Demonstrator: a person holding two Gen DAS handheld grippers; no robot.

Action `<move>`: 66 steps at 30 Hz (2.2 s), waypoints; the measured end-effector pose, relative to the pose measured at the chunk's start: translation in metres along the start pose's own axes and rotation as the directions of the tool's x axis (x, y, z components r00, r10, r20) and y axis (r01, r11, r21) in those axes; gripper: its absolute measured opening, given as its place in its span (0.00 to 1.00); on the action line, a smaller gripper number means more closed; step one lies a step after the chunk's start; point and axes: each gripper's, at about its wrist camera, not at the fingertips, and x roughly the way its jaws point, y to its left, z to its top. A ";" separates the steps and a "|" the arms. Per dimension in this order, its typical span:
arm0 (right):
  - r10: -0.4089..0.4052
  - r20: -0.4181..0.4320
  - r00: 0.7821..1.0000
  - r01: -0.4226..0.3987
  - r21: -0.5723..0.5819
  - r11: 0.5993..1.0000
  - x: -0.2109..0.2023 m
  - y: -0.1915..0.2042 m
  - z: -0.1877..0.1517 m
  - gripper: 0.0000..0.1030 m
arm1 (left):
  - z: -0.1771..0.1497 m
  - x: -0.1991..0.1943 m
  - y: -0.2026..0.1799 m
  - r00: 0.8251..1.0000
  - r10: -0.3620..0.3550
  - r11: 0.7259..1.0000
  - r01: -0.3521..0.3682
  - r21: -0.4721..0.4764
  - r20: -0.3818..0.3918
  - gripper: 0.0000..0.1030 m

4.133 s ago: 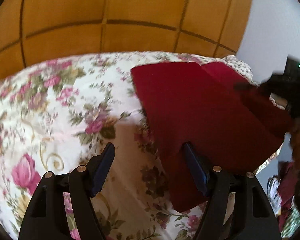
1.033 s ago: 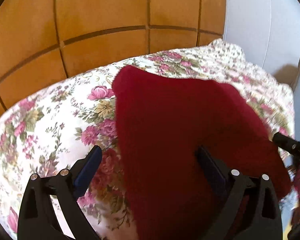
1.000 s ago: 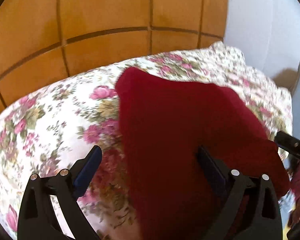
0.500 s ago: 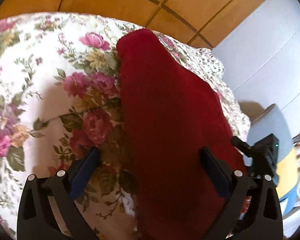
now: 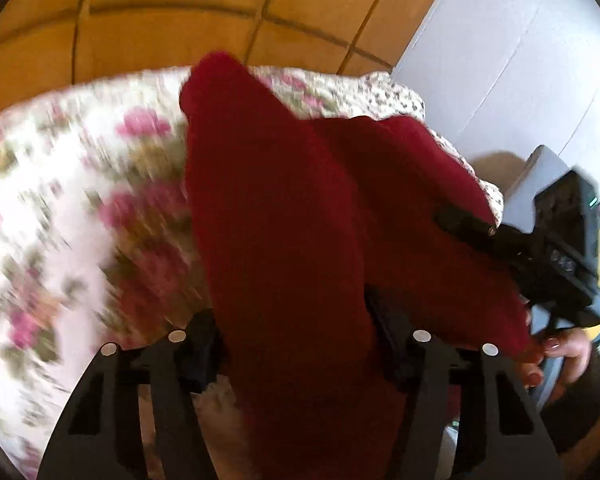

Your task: Fold small clothes

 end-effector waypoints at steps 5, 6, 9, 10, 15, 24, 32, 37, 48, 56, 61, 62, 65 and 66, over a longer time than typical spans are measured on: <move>0.021 0.065 0.998 -0.013 -0.122 0.992 0.031 0.033 0.035 0.43 | 0.039 -0.022 0.025 0.992 0.064 0.998 -0.066 0.018 0.105 0.59; 0.023 0.073 0.997 -0.013 -0.132 0.991 0.039 0.034 0.043 0.43 | 0.050 -0.021 0.035 0.989 0.078 0.997 -0.081 0.013 0.124 0.59; 0.048 0.091 0.995 -0.036 -0.129 0.991 0.071 0.034 0.067 0.43 | 0.078 -0.020 0.064 0.981 0.104 0.994 -0.105 -0.003 0.162 0.59; 0.051 0.097 0.994 -0.038 -0.128 0.991 0.082 0.033 0.073 0.43 | 0.088 -0.015 0.071 0.978 0.116 0.993 -0.117 -0.002 0.172 0.59; 0.031 0.109 0.994 -0.016 -0.137 0.990 0.145 0.022 0.119 0.43 | 0.127 0.017 0.119 0.972 0.160 0.987 -0.156 -0.037 0.170 0.60; -0.142 -0.026 0.989 0.143 0.049 0.988 0.217 -0.050 0.117 0.67 | 0.109 0.067 0.174 0.968 0.203 0.967 -0.174 -0.187 0.149 0.86; -0.224 0.147 0.963 0.231 -0.029 0.973 0.154 -0.024 0.097 0.82 | 0.077 0.026 0.152 0.916 0.306 0.945 -0.260 -0.199 0.260 0.90; -0.379 0.140 0.915 0.400 -0.182 0.898 0.146 0.006 0.071 0.85 | 0.073 0.019 0.150 0.878 0.409 0.906 -0.358 -0.225 0.250 0.94; -0.496 0.116 0.860 0.507 -0.090 0.857 0.136 -0.010 0.061 0.92 | 0.067 0.026 0.137 0.868 0.480 0.873 -0.457 -0.171 0.128 0.97; -0.460 0.084 0.884 0.467 -0.103 0.878 0.079 0.026 0.019 0.98 | 0.026 -0.017 0.096 0.813 0.569 0.818 -0.542 -0.194 0.126 0.97; -0.470 0.084 0.879 0.477 -0.122 0.870 0.053 0.039 -0.009 0.98 | -0.001 -0.032 0.073 0.763 0.640 0.763 -0.619 -0.184 0.086 0.97; -0.471 0.086 0.878 0.479 -0.126 0.869 0.049 0.041 -0.012 0.98 | -0.006 -0.036 0.069 0.765 0.638 0.765 -0.617 -0.182 0.090 0.97; -0.481 0.091 0.872 0.490 -0.147 0.859 0.036 0.052 -0.024 0.98 | -0.018 -0.049 0.057 0.783 0.617 0.781 -0.599 -0.178 0.073 0.97; -0.484 0.092 0.870 0.493 -0.154 0.856 0.030 0.056 -0.028 0.98 | -0.022 -0.054 0.052 0.779 0.623 0.777 -0.603 -0.181 0.076 0.97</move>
